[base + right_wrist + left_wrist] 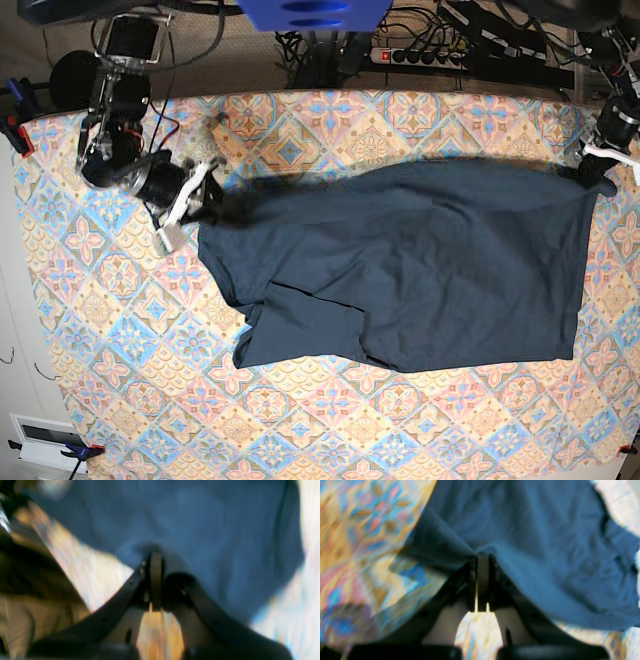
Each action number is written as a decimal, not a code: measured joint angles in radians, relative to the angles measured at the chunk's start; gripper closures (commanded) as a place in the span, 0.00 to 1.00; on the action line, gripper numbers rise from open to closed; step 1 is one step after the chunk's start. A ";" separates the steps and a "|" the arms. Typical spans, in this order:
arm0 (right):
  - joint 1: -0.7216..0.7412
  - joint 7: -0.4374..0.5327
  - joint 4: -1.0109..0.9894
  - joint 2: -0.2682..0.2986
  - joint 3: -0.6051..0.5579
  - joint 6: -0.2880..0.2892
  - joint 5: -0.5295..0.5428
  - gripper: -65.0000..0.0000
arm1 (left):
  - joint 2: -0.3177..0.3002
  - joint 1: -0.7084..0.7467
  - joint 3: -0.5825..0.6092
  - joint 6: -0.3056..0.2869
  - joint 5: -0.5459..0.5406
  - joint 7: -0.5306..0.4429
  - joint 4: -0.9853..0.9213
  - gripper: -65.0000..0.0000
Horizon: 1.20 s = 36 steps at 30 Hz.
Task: Layout the t-shirt on the table in an organized manner, then fold the t-shirt properly
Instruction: 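Lift the held corners and fold the shirt lengthwise over itself with both grippers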
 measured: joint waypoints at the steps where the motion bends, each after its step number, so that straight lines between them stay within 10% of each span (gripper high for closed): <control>1: 0.010 0.003 -0.014 -0.002 0.000 0.000 -0.001 0.98 | 0.005 -0.014 0.000 0.001 0.002 0.001 0.000 1.00; 22: 0.165 0.082 -0.283 -0.002 0.000 -0.002 -0.018 0.98 | 0.006 -0.301 -0.004 0.126 0.008 0.002 -0.001 1.00; 36: 0.206 0.147 -0.394 -0.005 0.000 -0.004 -0.018 0.98 | 0.025 -0.400 -0.003 0.135 0.259 -0.047 -0.171 1.00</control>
